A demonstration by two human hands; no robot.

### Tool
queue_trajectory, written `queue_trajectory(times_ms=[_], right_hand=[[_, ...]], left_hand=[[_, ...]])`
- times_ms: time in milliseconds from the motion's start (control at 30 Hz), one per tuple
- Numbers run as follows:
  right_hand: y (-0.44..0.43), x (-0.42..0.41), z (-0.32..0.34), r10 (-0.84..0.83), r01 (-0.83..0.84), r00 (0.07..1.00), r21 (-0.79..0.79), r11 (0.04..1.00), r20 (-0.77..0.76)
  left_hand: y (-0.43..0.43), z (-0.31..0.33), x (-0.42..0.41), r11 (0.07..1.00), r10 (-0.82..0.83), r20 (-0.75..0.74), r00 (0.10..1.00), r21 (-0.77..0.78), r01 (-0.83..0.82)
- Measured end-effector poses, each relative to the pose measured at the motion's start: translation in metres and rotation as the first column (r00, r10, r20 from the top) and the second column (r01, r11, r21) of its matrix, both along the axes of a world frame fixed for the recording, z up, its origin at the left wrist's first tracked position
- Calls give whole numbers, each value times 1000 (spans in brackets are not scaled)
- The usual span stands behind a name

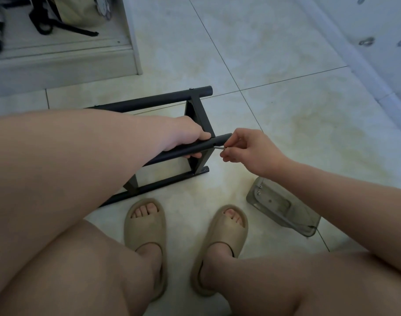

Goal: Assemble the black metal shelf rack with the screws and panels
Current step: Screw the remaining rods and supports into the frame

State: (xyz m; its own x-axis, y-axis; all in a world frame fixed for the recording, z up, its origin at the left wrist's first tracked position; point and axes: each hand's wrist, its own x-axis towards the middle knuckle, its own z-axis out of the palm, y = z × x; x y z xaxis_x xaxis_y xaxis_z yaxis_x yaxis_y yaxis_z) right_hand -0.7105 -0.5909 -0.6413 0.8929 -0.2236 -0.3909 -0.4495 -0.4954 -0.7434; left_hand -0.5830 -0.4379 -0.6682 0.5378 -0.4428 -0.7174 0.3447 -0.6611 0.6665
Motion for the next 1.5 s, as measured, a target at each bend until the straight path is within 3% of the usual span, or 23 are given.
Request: queue_trajectory(times_ms=[267,533,700,800,933,1167,1300,1500], right_hand=[[2,0,1,-2,2,1000,-22,1000,21],[10,1,-4,181,-167,983,-296,940,22],[17,8,-11,170,-147,984,-322,935,46],[20,9,-14,92,-75,995,-275,958,46],[24,8,-16,-111,112,993,-34,993,38],[31,11,-15,-206,205,978,60,977,12],[34,8,-14,-298,298,954,217,929,-34],[28,14,-10,-50,51,999,-95,994,14]], left_hand=[[0,-1,1,999,-25,-22,999,21,25],[1,-2,2,999,-30,-48,998,18,30],[2,-1,0,1000,-24,-55,998,17,25],[1,-1,0,1000,-17,-32,999,14,17],[0,0,1,1000,-9,-37,999,16,10],[-1,0,1,1000,-14,-28,1000,20,15],[0,0,1,1000,-23,-33,999,21,24],[1,1,1,999,-29,-44,999,18,30]])
